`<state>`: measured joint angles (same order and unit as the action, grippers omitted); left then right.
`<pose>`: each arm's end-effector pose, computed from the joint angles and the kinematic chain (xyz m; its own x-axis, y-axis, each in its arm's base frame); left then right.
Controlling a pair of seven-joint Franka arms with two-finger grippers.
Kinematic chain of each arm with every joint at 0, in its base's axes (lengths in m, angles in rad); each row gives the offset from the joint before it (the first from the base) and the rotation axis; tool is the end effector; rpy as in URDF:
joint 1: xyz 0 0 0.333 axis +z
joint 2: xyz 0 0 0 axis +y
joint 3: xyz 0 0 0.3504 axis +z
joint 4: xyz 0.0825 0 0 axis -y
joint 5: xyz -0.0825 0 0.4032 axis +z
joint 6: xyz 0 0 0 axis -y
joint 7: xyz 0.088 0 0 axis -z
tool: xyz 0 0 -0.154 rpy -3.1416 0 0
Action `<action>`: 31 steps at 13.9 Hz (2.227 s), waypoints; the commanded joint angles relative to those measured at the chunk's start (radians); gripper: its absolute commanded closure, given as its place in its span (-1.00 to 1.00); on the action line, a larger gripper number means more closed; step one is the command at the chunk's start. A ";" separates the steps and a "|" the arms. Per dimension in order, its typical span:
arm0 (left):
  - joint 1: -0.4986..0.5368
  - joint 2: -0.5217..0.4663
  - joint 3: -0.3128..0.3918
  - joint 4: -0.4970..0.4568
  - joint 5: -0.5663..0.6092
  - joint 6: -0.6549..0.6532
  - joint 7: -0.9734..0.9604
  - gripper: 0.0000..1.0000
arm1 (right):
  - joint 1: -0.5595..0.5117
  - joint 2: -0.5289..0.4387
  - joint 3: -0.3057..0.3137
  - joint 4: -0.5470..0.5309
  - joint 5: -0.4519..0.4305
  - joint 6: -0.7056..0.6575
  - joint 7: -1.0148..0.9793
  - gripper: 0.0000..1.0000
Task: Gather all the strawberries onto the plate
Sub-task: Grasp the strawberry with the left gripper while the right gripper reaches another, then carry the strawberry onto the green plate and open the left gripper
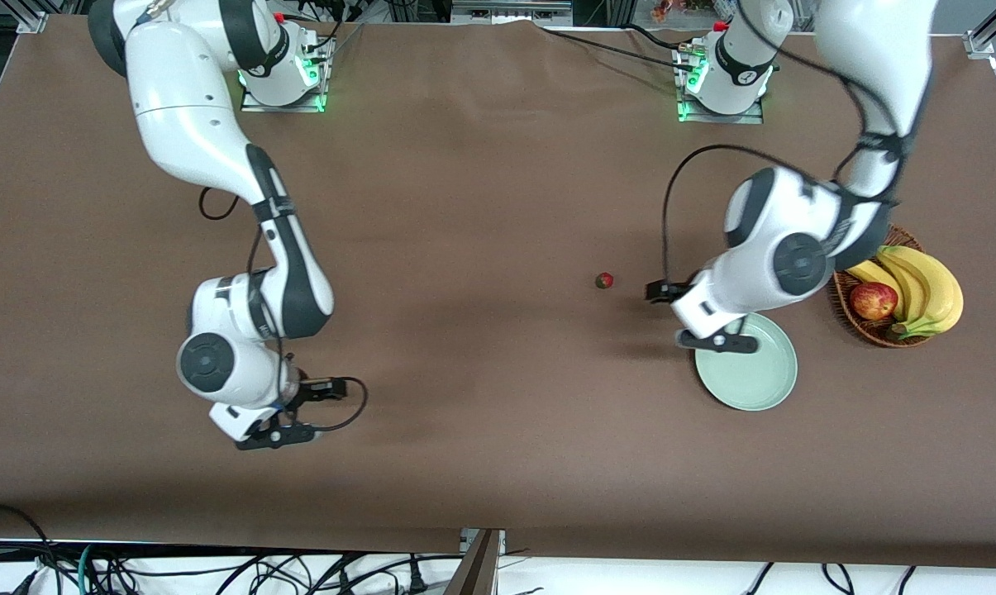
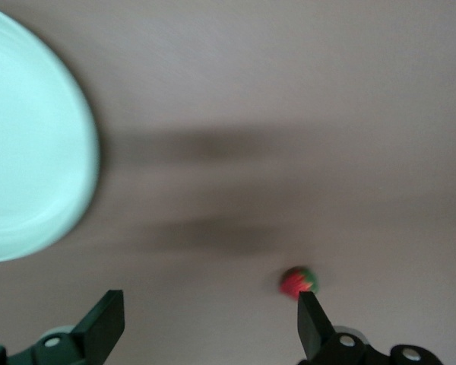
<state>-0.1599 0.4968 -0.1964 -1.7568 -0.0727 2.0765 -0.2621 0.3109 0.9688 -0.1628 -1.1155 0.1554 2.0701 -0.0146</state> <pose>0.6235 -0.2309 0.2508 0.9777 -0.0477 -0.2045 -0.0277 -0.9946 0.0996 0.7963 0.1713 0.1874 0.9876 0.1568 -0.0030 0.1568 -0.9876 -0.0021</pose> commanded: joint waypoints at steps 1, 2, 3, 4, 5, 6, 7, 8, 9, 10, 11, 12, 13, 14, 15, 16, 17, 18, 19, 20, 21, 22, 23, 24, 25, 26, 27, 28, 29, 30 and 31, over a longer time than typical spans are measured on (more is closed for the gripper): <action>-0.104 0.005 0.012 -0.061 0.026 0.080 -0.141 -1.00 | -0.003 -0.041 -0.038 -0.075 -0.002 -0.007 -0.089 -1.00; -0.128 0.003 0.011 -0.099 0.075 0.130 -0.207 -1.00 | -0.012 -0.041 -0.049 -0.081 0.000 -0.007 -0.116 -1.00; -0.157 0.003 0.011 -0.136 0.130 0.183 -0.259 -1.00 | -0.028 -0.039 -0.049 -0.089 0.001 -0.004 -0.131 -1.00; -0.176 0.005 0.011 -0.166 0.186 0.233 -0.300 -1.00 | -0.045 -0.036 -0.049 -0.090 0.001 -0.004 -0.137 -1.00; -0.178 0.011 0.009 -0.191 0.209 0.278 -0.334 -1.00 | -0.055 -0.035 -0.047 -0.093 0.001 -0.004 -0.137 -1.00; -0.182 0.022 0.009 -0.216 0.211 0.312 -0.354 -1.00 | -0.055 -0.035 -0.047 -0.098 0.001 -0.002 -0.137 -1.00; -0.197 0.026 0.009 -0.246 0.211 0.353 -0.364 -1.00 | -0.055 -0.035 -0.047 -0.098 0.001 -0.004 -0.137 -1.00; -0.201 0.028 0.009 -0.266 0.211 0.384 -0.370 -1.00 | -0.056 -0.035 -0.047 -0.098 0.003 -0.004 -0.137 -1.00; -0.199 0.026 0.009 -0.270 0.211 0.386 -0.377 -1.00 | -0.061 -0.033 -0.047 -0.098 0.003 -0.001 -0.137 -1.00; -0.198 0.026 0.009 -0.271 0.212 0.386 -0.378 -1.00 | -0.064 -0.029 -0.047 -0.098 0.003 0.007 -0.137 -1.00; -0.199 0.026 0.009 -0.271 0.211 0.386 -0.378 -0.71 | -0.064 -0.025 -0.047 -0.098 0.004 0.008 -0.136 -0.99; -0.199 0.026 0.009 -0.271 0.212 0.386 -0.378 -0.26 | -0.064 -0.024 -0.047 -0.098 0.006 0.008 -0.134 -0.88; -0.198 0.026 0.009 -0.270 0.211 0.386 -0.378 0.10 | -0.064 -0.024 -0.047 -0.098 0.006 0.008 -0.131 -0.72; -0.195 0.026 0.009 -0.270 0.211 0.386 -0.378 0.33 | -0.064 -0.022 -0.047 -0.098 0.007 0.010 -0.128 -0.71; -0.194 0.026 0.009 -0.268 0.211 0.386 -0.376 0.54 | -0.064 -0.019 -0.046 -0.098 0.009 0.016 -0.127 -0.71; -0.191 0.023 0.009 -0.268 0.211 0.384 -0.373 0.68 | -0.064 -0.016 -0.046 -0.098 0.012 0.019 -0.127 -0.71; -0.188 0.011 0.012 -0.265 0.211 0.370 -0.376 0.69 | -0.064 -0.015 -0.046 -0.098 0.013 0.021 -0.127 -0.70; -0.176 -0.021 0.018 -0.260 0.211 0.331 -0.370 0.69 | -0.064 -0.009 -0.046 -0.098 0.013 0.027 -0.125 -0.70; -0.144 -0.047 0.018 -0.241 0.212 0.262 -0.362 0.69 | -0.064 -0.005 -0.046 -0.098 0.013 0.034 -0.125 -0.70; -0.121 -0.069 0.018 -0.209 0.212 0.193 -0.339 0.69 | -0.064 -0.004 -0.046 -0.098 0.013 0.042 -0.125 -0.70; -0.101 -0.075 0.018 -0.170 0.212 0.125 -0.278 0.69 | -0.064 0.001 -0.046 -0.098 0.013 0.053 -0.125 -0.69; -0.072 -0.075 0.018 -0.124 0.211 0.067 -0.211 0.69 | -0.065 0.002 -0.046 -0.098 0.013 0.056 -0.125 -0.48; -0.034 -0.075 0.018 -0.097 0.211 0.033 -0.162 0.69 | -0.064 0.002 -0.046 -0.098 0.013 0.056 -0.125 -0.18; 0.006 -0.075 0.018 -0.078 0.212 0.027 -0.122 0.68 | -0.064 0.002 -0.046 -0.098 0.013 0.056 -0.127 0.12; 0.054 -0.067 0.018 -0.069 0.212 0.028 -0.039 0.68 | -0.064 0.002 -0.046 -0.098 0.013 0.056 -0.130 0.35; 0.098 -0.061 0.018 -0.050 0.212 0.033 0.063 0.68 | -0.064 0.002 -0.046 -0.098 0.013 0.056 -0.133 0.58; 0.144 -0.041 0.017 -0.030 0.211 0.040 0.160 0.69 | -0.064 0.002 -0.046 -0.098 0.013 0.056 -0.133 0.75; 0.176 -0.020 0.012 -0.015 0.202 0.054 0.247 0.71 | -0.064 0.001 -0.046 -0.098 0.013 0.056 -0.131 0.85; 0.180 -0.008 0.014 -0.012 0.209 0.089 0.312 0.71 | -0.059 -0.002 -0.044 -0.093 0.012 0.056 -0.127 0.86; 0.181 0.020 0.015 -0.012 0.211 0.137 0.361 0.71 | -0.049 -0.007 -0.041 -0.086 0.012 0.055 -0.122 0.86; 0.189 0.051 0.018 -0.013 0.211 0.183 0.392 0.70 | -0.027 -0.012 -0.031 -0.081 0.012 0.053 -0.101 0.86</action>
<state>0.0304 0.4741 -0.1641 -1.8062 0.1178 2.2015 0.0603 0.2572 0.9768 -0.2095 -1.1960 0.1575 2.1211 -0.1330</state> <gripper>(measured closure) 0.656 0.722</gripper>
